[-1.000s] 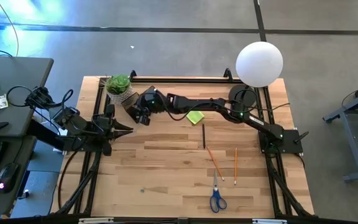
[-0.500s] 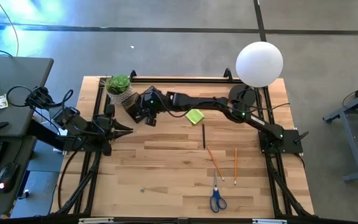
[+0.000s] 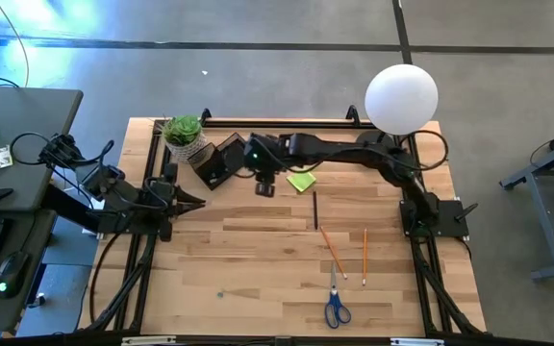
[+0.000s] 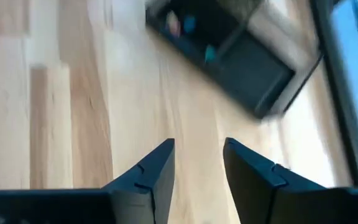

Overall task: Pick and place office supplies into organizer
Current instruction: Put the black pen into the desk organizer, then put the blue binder clip into the desk organizer

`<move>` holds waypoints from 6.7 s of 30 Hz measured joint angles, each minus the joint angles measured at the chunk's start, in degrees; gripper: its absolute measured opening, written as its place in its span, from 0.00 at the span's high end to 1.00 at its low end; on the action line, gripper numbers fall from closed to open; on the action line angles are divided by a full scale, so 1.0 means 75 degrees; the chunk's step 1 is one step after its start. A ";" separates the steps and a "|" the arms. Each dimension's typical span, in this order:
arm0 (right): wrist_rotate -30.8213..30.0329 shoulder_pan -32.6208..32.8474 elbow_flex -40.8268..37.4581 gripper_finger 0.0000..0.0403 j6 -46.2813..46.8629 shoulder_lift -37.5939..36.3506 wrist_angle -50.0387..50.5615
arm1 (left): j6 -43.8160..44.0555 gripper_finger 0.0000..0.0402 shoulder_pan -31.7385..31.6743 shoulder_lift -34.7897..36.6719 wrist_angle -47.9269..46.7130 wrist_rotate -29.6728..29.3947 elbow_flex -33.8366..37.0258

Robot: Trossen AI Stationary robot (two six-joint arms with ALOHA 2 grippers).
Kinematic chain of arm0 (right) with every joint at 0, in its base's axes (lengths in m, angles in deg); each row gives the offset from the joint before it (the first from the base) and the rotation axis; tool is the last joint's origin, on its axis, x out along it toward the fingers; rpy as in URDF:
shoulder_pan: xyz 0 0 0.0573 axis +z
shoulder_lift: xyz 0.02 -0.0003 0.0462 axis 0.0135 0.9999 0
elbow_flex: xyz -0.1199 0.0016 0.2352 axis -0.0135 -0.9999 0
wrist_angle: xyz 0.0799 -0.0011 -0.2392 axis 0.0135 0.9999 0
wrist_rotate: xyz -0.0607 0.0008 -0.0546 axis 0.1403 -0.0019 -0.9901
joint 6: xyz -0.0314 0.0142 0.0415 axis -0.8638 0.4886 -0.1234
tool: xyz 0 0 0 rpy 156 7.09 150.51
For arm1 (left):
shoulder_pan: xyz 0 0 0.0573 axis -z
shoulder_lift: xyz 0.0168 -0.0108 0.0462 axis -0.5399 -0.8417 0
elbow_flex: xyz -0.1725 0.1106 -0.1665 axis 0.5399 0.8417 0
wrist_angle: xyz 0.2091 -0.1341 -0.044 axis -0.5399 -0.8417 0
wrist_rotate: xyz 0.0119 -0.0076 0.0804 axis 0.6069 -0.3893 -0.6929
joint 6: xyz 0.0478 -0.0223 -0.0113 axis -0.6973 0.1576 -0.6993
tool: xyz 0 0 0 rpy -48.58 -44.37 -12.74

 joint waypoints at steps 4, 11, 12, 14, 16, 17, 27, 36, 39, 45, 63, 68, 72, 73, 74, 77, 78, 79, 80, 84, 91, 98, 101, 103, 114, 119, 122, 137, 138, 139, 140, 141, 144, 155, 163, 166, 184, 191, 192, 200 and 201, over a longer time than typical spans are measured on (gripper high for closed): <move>-0.0139 0.0018 -0.1577 0.68 0.0564 -0.0561 -0.0296 | 0.0209 0.94 -0.0003 -0.0003 -0.0177 0.0102 0.0000; -0.0360 0.0170 -0.4270 0.68 0.0426 -0.2398 -0.1120 | 0.0330 0.94 -0.0006 -0.0086 -0.0316 0.0103 0.0000; -0.0442 0.0178 -0.4591 0.68 0.0430 -0.2652 -0.1113 | 0.0328 0.94 -0.0006 -0.0090 -0.0313 0.0091 0.0001; -0.0424 0.0174 -0.5195 0.68 0.0629 -0.3079 -0.1115 | 0.0328 0.94 -0.0006 -0.0114 -0.0198 0.0054 0.0003; -0.0047 0.0159 -0.5730 0.68 0.0572 -0.3389 -0.1173 | 0.0319 0.94 -0.0006 -0.0151 -0.0097 -0.0021 0.0003; 0.0070 0.0172 -0.5976 0.68 0.0327 -0.3490 -0.1165 | 0.0311 0.94 -0.0006 -0.0166 -0.0065 -0.0063 0.0001; -0.0341 0.0914 -0.7004 0.68 -0.2243 -0.3508 -0.1308 | 0.0325 0.94 -0.0006 -0.0288 -0.0045 -0.0117 0.0001; -0.0255 0.1383 -0.7004 0.68 -0.4220 -0.3309 -0.1172 | 0.0322 0.94 -0.0006 -0.0301 -0.0036 -0.0149 0.0000; -0.0261 0.1430 -0.7002 0.68 -0.4417 -0.3130 -0.1370 | 0.0325 0.94 -0.0006 -0.0306 -0.0039 -0.0149 0.0000; -0.0416 0.1436 -0.7002 0.68 -0.4778 -0.2654 -0.1210 | 0.0324 0.94 -0.0006 -0.0353 -0.0034 -0.0140 0.0000; -0.0177 0.1458 -0.7002 0.69 -0.4778 -0.2542 -0.1672 | 0.0325 0.94 -0.0004 -0.0350 -0.0027 -0.0126 0.0000; 0.0243 0.1532 -0.6996 0.77 -0.4711 -0.2394 -0.1809 | 0.0325 0.94 -0.0003 -0.0350 -0.0021 -0.0126 0.0000; 0.0232 0.1635 -0.6975 0.84 -0.4711 -0.2287 -0.1814 | 0.0325 0.94 -0.0006 -0.0348 -0.0011 -0.0123 0.0000; 0.0227 0.1660 -0.6974 0.85 -0.4711 -0.2278 -0.1806 | 0.0325 0.94 -0.0003 -0.0350 -0.0015 -0.0122 0.0000; 0.0213 0.1679 -0.6975 0.87 -0.4713 -0.2275 -0.1811 | 0.0325 0.94 -0.0003 -0.0349 -0.0012 -0.0120 0.0000; 0.0165 0.1715 -0.6950 0.90 -0.4592 -0.2267 -0.1796 | 0.0325 0.94 -0.0003 -0.0347 -0.0012 -0.0120 0.0000; 0.0133 0.1715 -0.6893 0.91 -0.4492 -0.2253 -0.1750 | 0.0325 0.94 -0.0004 -0.0347 -0.0012 -0.0120 0.0000; 0.0119 0.1718 -0.6843 0.92 -0.4354 -0.2238 -0.1787 | 0.0325 0.94 -0.0006 -0.0347 -0.0015 -0.0120 0.0000; 0.0115 0.1718 -0.6794 0.93 -0.4268 -0.2220 -0.1846 | 0.0325 0.94 -0.0003 -0.0347 -0.0012 -0.0120 0.0000; 0.0164 0.1708 -0.6523 0.95 -0.4035 -0.2211 -0.1960 | 0.0325 0.94 -0.0003 -0.0347 -0.0014 -0.0120 0.0000; 0.0765 0.1496 -0.5605 0.94 -0.3171 -0.2214 -0.2554 | 0.0325 0.94 -0.0004 -0.0347 -0.0015 -0.0120 0.0000; 0.1232 0.1188 -0.4924 0.95 -0.3344 -0.2229 -0.4943 | 0.0310 0.94 -0.0003 -0.0347 0.0063 -0.0120 0.0000; 0.1588 0.0955 -0.4895 0.95 -0.3284 -0.2229 -0.6389 | 0.0296 0.94 -0.0003 -0.0347 0.0063 -0.0117 0.0000; 0.1716 0.0757 -0.4895 0.94 -0.3129 -0.2229 -0.7390 | 0.0296 0.94 -0.0003 -0.0347 0.0066 -0.0117 0.0000; 0.2211 -0.0195 -0.4886 0.95 -0.0840 -0.1444 -1.1128 | 0.0332 0.94 -0.0006 -0.0335 0.0149 -0.1176 0.0000; 0.2101 -0.0246 -0.4785 0.93 -0.0165 -0.0720 -1.2828 | 0.0258 0.94 -0.0006 -0.0334 0.0345 -0.1492 0.0000; 0.2036 -0.0257 -0.4383 0.93 0.0145 -0.0215 -1.3421 | 0.0263 0.94 -0.0006 -0.0249 0.0355 -0.1708 0.0000; 0.1287 -0.0353 -0.0593 0.92 0.1072 0.2543 -1.3044 | 0.0238 0.94 0.0411 0.0012 0.0191 -0.1746 0.0000; 0.1227 -0.0372 -0.0462 0.92 0.1100 0.2650 -1.2973 | 0.0240 0.94 0.0484 0.0017 0.0197 -0.1813 0.0000; 0.1197 -0.0392 -0.0356 0.92 0.1099 0.2751 -1.2875 | 0.0239 0.94 0.0557 0.0029 0.0193 -0.1886 0.0002; 0.1150 -0.0413 -0.0306 0.93 0.1100 0.2811 -1.2761 | 0.0238 0.94 0.0625 0.0032 0.0196 -0.1954 0.0003; 0.1086 -0.0436 -0.0305 0.93 0.1100 0.2822 -1.2652 | 0.0238 0.94 0.0694 0.0032 0.0204 -0.2017 0.0000; 0.0870 -0.0463 -0.0326 0.94 0.1060 0.2813 -1.2527 | 0.0238 0.94 0.0867 0.0032 0.0212 -0.2230 0.0003; 0.0696 -0.0657 -0.0342 0.90 0.1063 0.2813 -1.1921 | 0.0129 0.94 0.0901 0.0029 0.0293 -0.2334 0.0001; 0.0677 -0.0692 -0.0345 0.87 0.1104 0.2813 -1.1842 | 0.0124 0.94 0.0899 0.0026 0.0282 -0.2174 0.0001; 0.0678 -0.0689 -0.0345 0.82 0.1211 0.2813 -1.1839 | 0.0127 0.94 0.0898 0.0026 0.0279 -0.2088 0.0000; 0.1712 -0.0567 -0.0351 0.62 0.0604 0.1256 -0.8387 | 0.0132 0.94 0.0901 0.0023 0.0255 -0.1635 0.0001; 0.1650 -0.0441 -0.0339 0.67 -0.0419 -0.0021 -0.3960 | 0.0209 0.94 0.0901 0.0023 0.0263 -0.1634 0.0001; 0.1647 -0.0429 -0.0337 0.68 -0.0424 -0.0140 -0.3299 | 0.0212 0.94 0.0901 0.0020 0.0270 -0.1632 0.0001; 0.1424 0.0141 -0.0354 0.71 0.0259 -0.0326 0.0413 | 0.0273 0.94 0.0898 0.0017 0.0264 -0.1441 0.0001; 0.1217 0.0262 -0.0354 0.71 0.0303 -0.0326 0.0731 | 0.0273 0.94 0.0898 0.0017 0.0262 -0.1324 0.0001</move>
